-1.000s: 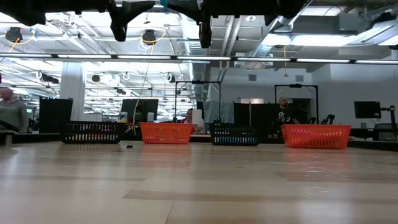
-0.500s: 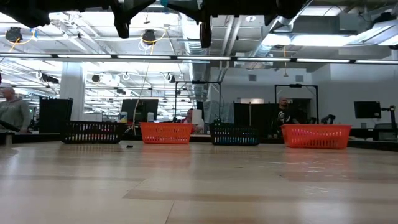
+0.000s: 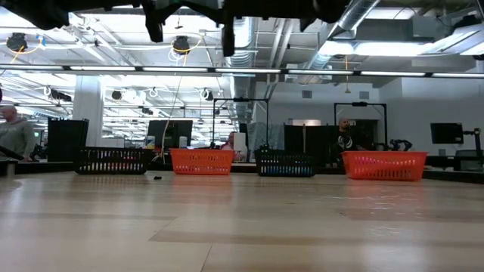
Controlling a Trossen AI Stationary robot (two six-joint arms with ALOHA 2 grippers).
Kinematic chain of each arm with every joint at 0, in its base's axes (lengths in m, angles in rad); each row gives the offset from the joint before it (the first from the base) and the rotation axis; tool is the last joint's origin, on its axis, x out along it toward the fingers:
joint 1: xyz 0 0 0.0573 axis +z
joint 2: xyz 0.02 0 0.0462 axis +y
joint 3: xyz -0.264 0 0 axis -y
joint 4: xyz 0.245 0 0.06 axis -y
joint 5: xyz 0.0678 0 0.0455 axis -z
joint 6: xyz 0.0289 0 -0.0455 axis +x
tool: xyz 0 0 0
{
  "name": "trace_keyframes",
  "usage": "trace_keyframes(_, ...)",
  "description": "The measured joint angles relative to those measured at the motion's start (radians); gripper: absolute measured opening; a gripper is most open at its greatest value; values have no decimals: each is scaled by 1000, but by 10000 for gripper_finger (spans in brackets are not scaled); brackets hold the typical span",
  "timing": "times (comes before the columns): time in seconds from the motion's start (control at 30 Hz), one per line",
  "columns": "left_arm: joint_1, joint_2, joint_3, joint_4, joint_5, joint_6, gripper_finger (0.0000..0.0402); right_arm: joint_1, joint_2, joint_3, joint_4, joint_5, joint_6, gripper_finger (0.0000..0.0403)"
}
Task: Pick & Place Markers
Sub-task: Put the white blue marker into the left black bin
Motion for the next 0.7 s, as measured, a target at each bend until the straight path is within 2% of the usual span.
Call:
trace_keyframes(0.13,-5,0,0,-17,1,0,244,0,37,35,-6,-32,15,36)
trace_keyframes(0.33,-13,-16,-2,-94,16,-1,220,-7,28,33,-6,-32,8,31)
trace_keyframes(0.7,-12,-91,-29,-115,21,-1,189,-10,25,33,-28,-28,-19,31)
